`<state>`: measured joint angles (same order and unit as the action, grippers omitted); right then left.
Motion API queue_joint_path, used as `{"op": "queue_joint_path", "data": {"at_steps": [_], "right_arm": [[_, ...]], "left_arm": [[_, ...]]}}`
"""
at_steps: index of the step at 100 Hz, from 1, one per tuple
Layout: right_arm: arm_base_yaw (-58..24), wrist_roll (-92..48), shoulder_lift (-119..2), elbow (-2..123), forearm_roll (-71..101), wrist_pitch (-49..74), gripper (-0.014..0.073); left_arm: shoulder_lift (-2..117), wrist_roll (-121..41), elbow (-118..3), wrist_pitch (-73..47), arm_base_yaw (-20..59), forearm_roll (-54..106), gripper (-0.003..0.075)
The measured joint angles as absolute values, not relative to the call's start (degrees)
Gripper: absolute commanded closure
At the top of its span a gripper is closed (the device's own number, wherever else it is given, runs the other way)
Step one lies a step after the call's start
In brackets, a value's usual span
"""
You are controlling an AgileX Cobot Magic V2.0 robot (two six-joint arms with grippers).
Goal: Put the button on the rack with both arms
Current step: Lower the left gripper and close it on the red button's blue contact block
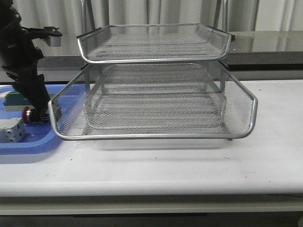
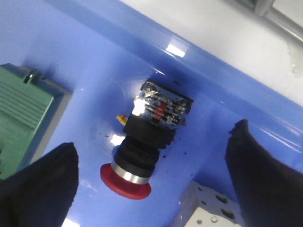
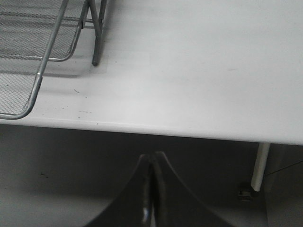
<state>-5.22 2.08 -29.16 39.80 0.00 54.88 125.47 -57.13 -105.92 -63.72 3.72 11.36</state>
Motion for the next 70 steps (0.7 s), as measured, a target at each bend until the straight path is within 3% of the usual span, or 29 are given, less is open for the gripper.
{"op": "queue_joint_path", "data": {"at_steps": [70], "right_arm": [[-5.2,2.1,-29.2,39.8,0.0,54.9,0.0662]], "left_arm": [[126.7,-60.3,-105.9,-61.6,3.7,11.1,0.0125]]}}
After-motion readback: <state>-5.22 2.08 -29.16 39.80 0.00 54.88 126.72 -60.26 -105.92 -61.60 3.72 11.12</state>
